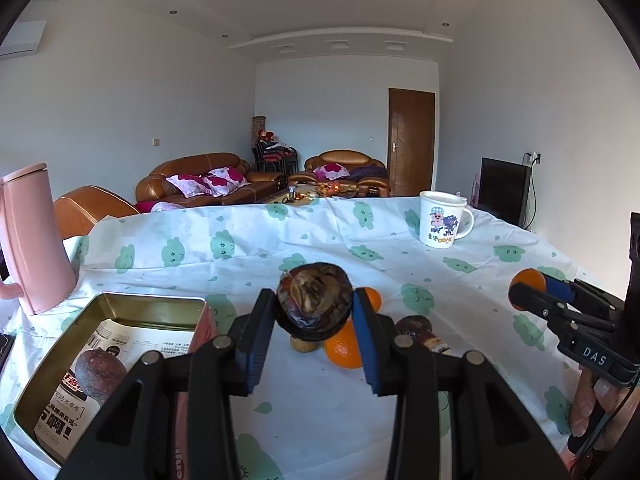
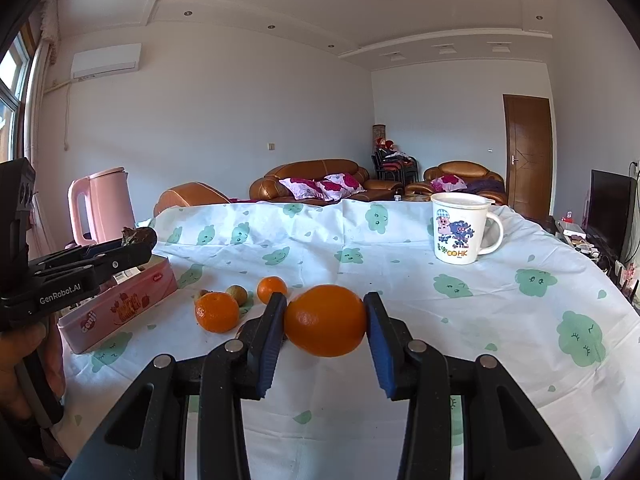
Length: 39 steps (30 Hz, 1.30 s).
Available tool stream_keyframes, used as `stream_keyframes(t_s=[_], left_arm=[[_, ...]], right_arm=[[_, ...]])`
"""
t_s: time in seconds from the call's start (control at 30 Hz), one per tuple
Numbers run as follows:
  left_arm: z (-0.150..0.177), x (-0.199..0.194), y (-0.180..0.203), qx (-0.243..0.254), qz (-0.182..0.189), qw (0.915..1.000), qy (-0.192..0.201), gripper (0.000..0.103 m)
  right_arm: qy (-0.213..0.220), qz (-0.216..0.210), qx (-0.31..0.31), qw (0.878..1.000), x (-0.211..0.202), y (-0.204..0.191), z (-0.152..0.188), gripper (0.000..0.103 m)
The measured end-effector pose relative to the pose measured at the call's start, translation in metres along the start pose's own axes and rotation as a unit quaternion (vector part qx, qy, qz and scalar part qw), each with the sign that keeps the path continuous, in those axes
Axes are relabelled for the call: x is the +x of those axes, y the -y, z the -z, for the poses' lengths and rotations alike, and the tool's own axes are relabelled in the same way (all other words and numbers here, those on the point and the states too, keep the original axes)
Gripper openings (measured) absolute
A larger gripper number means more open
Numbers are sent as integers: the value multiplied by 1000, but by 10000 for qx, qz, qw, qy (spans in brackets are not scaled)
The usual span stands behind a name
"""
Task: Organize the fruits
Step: 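Carry the brown fruit and orange to the tin and release both inside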
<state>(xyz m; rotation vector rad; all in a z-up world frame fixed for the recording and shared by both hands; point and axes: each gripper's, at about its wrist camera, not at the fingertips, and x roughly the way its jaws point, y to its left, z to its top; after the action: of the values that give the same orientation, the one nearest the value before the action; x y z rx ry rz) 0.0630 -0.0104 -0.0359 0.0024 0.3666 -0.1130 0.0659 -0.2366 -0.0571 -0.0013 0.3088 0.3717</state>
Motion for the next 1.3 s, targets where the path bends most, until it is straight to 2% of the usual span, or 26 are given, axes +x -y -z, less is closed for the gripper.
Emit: stream_keyframes(t_s=[0.47, 0.63, 0.93, 1.2, 1.3], left_arm=[[0, -11, -1, -26, -184, 9995, 253, 40], [0, -15, -7, -94, -171, 9996, 210, 40], [-2, -36, -55, -368, -632, 9973, 98, 40], [5, -45, -108, -711, -1056, 9917, -171, 40], [8, -46, -125, -835, -1137, 9896, -292, 40]], right_arm=[[456, 27, -74, 9989, -15, -3, 2, 42], [249, 57, -182, 9995, -9, -8, -3, 42], [-31, -870, 0, 9962, 3, -43, -42, 42], [-374, -1781, -226, 9831, 26, -110, -76, 42], [-494, -1948, -452, 9786, 38, -139, -83, 42]])
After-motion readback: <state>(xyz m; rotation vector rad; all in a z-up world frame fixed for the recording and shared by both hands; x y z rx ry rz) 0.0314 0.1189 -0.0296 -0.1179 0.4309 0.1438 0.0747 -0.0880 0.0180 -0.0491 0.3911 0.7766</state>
